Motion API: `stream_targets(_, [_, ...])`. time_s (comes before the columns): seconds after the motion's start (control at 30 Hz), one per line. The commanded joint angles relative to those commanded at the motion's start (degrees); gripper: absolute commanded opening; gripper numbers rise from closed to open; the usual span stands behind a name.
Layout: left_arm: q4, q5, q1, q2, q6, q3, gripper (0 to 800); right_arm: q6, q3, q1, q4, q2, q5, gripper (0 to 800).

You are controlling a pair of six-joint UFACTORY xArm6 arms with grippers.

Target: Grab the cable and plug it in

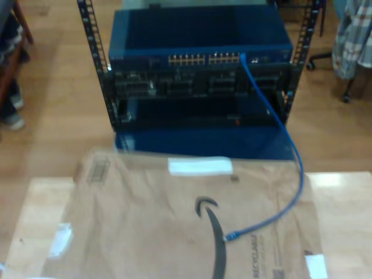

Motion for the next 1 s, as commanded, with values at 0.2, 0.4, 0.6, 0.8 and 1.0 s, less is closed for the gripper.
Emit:
stream_targets(0.2, [0.0,0.0,0.0,0.0,0.0,0.0,799,-2.64,1.23,-0.44,5.54,-0.44,0.26,796])
stream_targets(0.4, [0.0,0.0,0.0,0.0,0.0,0.0,800,-4.48,2.73,-4.22,5.8,1.85,0.09,797])
stream_targets(0.6, [0.0,0.0,0.0,0.0,0.0,0.0,800,-6.86,2.73,-6.42,5.8,3.69,0.18,797])
stream_targets(0.8, [0.0,0.0,0.0,0.0,0.0,0.0,800,-7.74,4.04,-8.0,5.8,4.04,0.26,797])
stream_targets(1.0, [0.0,0.0,0.0,0.0,0.0,0.0,800,-8.18,5.63,-10.46,5.8,5.89,0.09,797])
